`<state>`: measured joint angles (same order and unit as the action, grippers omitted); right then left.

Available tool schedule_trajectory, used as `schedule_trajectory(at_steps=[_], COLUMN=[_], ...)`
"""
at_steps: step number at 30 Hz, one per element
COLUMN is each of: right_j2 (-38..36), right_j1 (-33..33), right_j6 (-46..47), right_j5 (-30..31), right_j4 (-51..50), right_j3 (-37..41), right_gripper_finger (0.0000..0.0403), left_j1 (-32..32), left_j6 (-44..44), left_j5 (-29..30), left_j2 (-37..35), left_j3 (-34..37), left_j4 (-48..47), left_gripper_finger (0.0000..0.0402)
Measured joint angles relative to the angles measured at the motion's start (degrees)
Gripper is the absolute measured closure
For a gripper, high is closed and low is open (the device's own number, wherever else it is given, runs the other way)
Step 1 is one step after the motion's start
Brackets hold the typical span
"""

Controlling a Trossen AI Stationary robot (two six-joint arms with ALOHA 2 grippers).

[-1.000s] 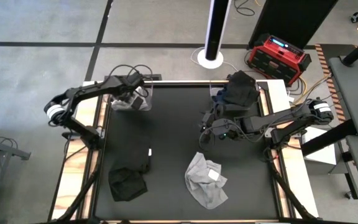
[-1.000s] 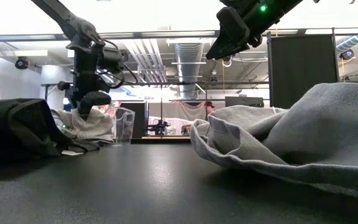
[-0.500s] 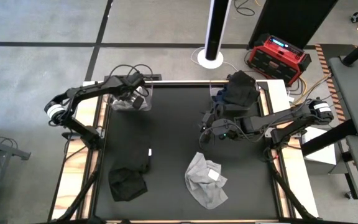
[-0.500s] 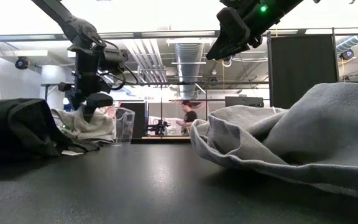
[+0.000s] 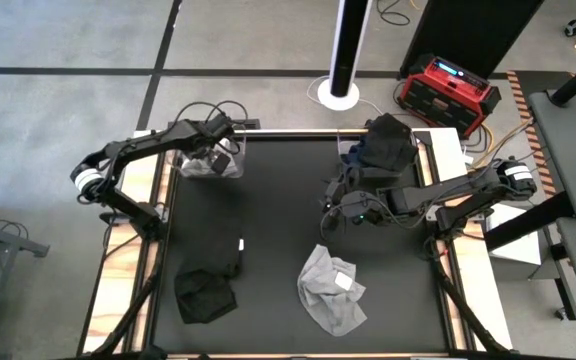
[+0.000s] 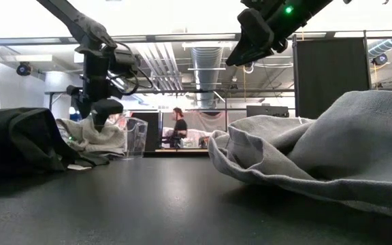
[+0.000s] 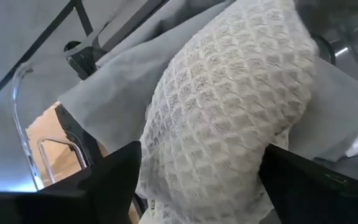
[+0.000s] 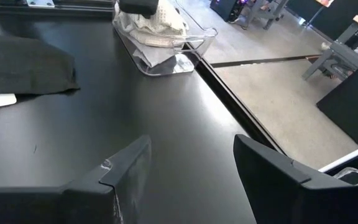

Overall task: Sort towels by color in basket
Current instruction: Put the light gray towel into the left transparent bin

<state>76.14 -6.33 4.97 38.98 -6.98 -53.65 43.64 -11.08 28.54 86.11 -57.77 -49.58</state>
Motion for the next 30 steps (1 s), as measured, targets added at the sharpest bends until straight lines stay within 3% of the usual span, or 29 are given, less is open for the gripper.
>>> schedule_trajectory(at_steps=[9, 17, 21, 26, 30], right_j2=[0.0, 0.0, 0.0, 0.0, 0.0], right_j1=[0.0, 0.0, 0.0, 0.0, 0.0], right_j6=[0.5, 0.6, 1.0, 1.1, 1.1], right_j5=[0.0, 0.0, 0.0, 0.0, 0.0], right_j4=[0.0, 0.0, 0.0, 0.0, 0.0], right_j3=[0.1, 0.2, 0.2, 0.2, 0.2], right_gripper_finger=[0.0179, 0.0176, 0.0179, 0.0175, 0.0176], left_j1=[-0.4, -1.0, -0.7, -0.6, -0.5], left_j6=[0.8, 5.9, 8.9, 11.0, 11.6], left_j5=[-0.1, -1.2, -5.9, -11.3, -12.7], left_j2=[-0.4, -0.6, -0.7, -0.7, -0.7], left_j3=[-5.4, -10.0, -9.4, -5.2, -1.7], left_j4=[-8.2, -7.6, -4.3, -0.4, 0.5], left_gripper_finger=[0.0093, 0.0114, 0.0191, 0.0371, 0.0385])
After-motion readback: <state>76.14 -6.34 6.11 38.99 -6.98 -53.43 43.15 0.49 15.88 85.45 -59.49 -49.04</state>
